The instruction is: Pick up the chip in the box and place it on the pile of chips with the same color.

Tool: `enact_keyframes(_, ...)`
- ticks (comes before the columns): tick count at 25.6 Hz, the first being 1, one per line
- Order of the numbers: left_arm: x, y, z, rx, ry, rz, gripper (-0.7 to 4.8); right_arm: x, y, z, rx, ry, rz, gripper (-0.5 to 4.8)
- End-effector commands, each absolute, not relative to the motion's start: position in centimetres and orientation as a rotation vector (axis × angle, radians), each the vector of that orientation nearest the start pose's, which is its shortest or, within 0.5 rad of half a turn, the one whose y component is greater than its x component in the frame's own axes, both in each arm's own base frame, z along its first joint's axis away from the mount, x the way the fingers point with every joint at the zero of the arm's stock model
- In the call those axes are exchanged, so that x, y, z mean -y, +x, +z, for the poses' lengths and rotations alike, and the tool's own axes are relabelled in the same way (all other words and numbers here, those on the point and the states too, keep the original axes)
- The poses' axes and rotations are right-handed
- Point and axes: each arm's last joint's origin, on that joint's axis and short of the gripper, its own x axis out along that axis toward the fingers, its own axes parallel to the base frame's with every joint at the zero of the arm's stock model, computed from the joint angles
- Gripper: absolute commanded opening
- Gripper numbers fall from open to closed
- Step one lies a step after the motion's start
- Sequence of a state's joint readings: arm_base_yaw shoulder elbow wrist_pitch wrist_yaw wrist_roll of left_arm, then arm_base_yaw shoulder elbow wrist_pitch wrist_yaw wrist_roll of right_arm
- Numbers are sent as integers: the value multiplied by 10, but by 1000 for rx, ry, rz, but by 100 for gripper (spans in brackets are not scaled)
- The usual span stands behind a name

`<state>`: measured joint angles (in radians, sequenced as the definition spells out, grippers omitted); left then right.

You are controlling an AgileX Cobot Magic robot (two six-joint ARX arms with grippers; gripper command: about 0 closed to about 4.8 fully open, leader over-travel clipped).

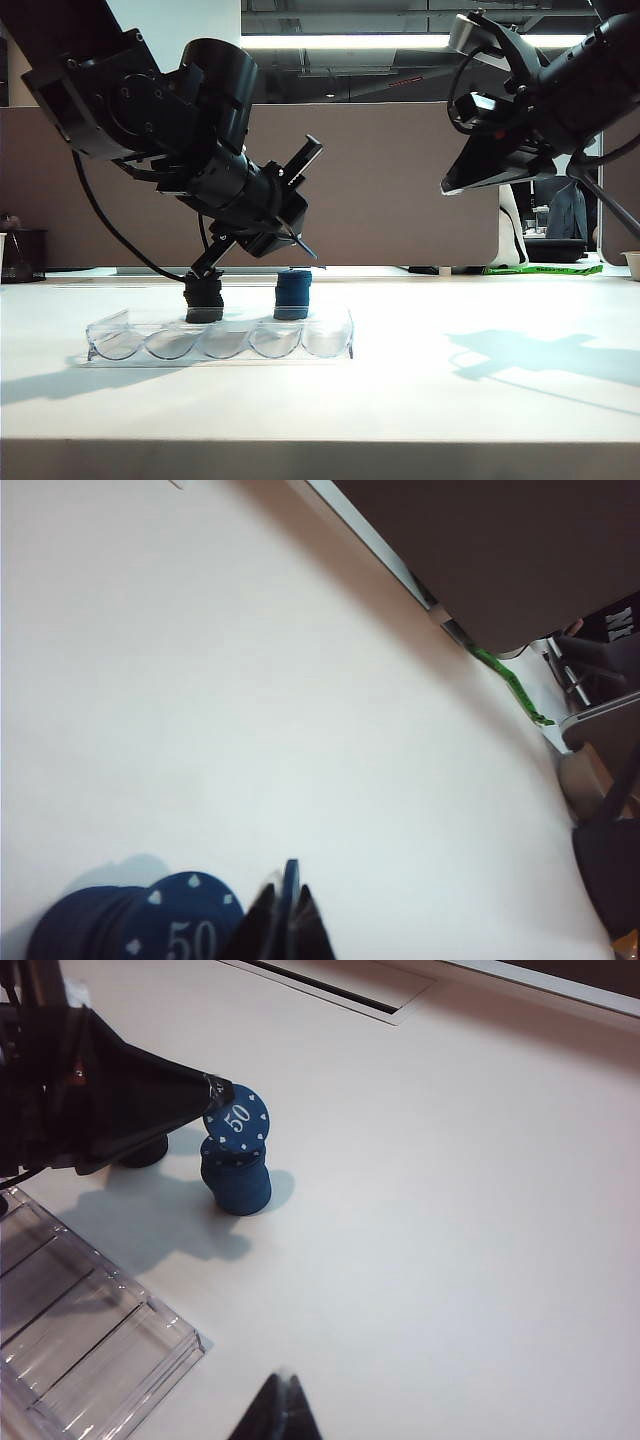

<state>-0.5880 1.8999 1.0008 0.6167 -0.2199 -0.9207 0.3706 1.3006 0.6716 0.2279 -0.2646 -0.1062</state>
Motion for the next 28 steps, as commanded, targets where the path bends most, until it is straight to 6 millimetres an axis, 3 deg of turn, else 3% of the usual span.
enact_keyframes(1,215,334,172,-411,-785,-211,-5,-106,251,229,-348,-124,653,-5)
enact_keyframes(28,212,334,170,-409,-770,-155,-2,-106,251,229,-348,-124,653,-5)
